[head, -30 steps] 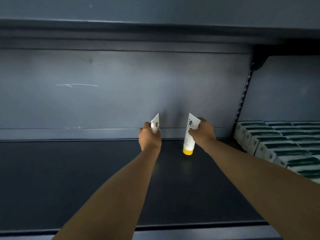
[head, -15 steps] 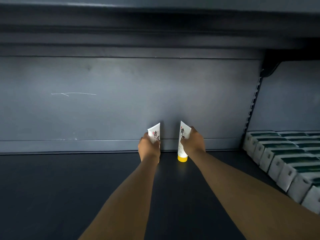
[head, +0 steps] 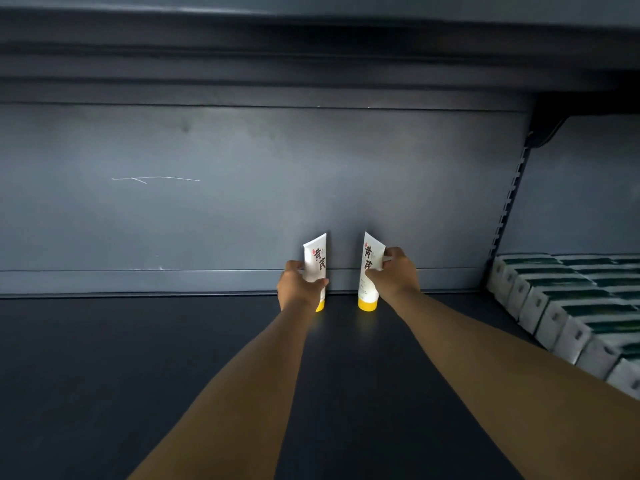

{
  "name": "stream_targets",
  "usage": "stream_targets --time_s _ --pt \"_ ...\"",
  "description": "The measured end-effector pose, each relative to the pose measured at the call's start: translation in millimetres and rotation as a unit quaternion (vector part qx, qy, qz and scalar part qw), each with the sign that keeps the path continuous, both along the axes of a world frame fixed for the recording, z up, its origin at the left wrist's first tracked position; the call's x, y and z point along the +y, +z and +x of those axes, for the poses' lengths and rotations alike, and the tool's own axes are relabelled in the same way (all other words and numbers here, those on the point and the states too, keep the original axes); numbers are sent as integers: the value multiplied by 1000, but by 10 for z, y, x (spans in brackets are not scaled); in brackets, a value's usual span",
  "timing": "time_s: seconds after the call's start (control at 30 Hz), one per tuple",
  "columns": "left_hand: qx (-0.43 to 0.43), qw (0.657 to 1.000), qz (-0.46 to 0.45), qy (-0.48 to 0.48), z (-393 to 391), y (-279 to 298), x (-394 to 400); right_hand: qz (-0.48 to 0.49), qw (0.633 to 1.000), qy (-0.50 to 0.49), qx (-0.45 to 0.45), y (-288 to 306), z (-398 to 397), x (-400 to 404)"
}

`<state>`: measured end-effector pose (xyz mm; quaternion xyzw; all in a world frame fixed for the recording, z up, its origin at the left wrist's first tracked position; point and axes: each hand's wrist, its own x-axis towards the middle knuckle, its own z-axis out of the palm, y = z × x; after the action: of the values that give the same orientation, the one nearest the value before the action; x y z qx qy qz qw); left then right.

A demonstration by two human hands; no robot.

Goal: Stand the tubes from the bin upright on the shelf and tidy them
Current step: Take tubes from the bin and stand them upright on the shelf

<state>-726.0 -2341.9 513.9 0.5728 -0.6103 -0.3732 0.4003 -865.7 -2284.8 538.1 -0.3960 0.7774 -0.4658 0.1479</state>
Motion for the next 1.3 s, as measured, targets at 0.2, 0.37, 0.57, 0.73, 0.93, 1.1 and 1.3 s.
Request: stream_targets --time_s 0.2,0.37,0.57,0.73,0.93,1.1,1.3 --pt "-23 1000 9 -5 359 0 382 23 1000 -11 16 96 278 433" --pt "-34 999 -5 -40 674 -48 930 22 1000 -6 18 97 614 1035" --pt "-39 994 -4 -106 1164 -284 1783 39 999 16 -9 -253 1027 1975" --pt "-83 984 -46 -147 1654 -662 2459 109 992 47 44 -776 1288 2686" --pt "-184 960 -85 -195 2018 -1067 2874 159 978 79 112 -1144 1458 3188" --pt "-258 936 -79 -225 2164 -1354 3087 191 963 115 148 -1379 1527 3432" --pt "-363 887 -105 -264 2298 -1742 3377 246 928 177 218 -1806 1611 3766"
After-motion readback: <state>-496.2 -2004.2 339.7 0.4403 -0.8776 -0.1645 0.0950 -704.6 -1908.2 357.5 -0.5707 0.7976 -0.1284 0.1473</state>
